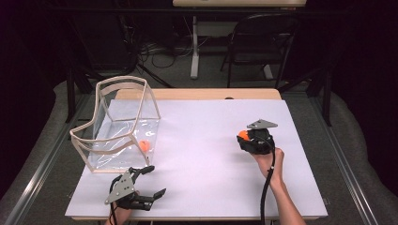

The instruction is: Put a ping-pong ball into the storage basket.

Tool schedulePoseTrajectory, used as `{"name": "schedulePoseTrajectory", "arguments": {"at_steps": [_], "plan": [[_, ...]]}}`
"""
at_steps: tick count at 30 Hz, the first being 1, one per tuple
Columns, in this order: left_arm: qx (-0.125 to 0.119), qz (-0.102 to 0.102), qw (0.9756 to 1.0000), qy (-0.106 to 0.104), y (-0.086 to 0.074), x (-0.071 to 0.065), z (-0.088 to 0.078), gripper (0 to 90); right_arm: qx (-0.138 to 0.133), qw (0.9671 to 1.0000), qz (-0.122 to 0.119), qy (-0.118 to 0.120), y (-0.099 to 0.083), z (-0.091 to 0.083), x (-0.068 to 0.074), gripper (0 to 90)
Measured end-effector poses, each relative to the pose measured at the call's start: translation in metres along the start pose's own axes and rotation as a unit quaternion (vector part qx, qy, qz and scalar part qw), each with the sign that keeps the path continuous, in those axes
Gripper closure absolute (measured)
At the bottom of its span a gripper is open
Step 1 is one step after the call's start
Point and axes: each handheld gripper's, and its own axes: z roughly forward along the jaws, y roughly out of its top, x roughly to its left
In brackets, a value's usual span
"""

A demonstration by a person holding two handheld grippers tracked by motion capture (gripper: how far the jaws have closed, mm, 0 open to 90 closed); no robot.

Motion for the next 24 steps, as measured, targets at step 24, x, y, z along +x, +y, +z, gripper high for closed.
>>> {"name": "schedulePoseTrajectory", "arguments": {"at_steps": [24], "plan": [[0.000,-0.001,1.0000,0.000,0.000,0.000,0.000,15.6,-0.004,0.9996,-0.021,0.019,0.006,-0.001,0.018,50.6]]}}
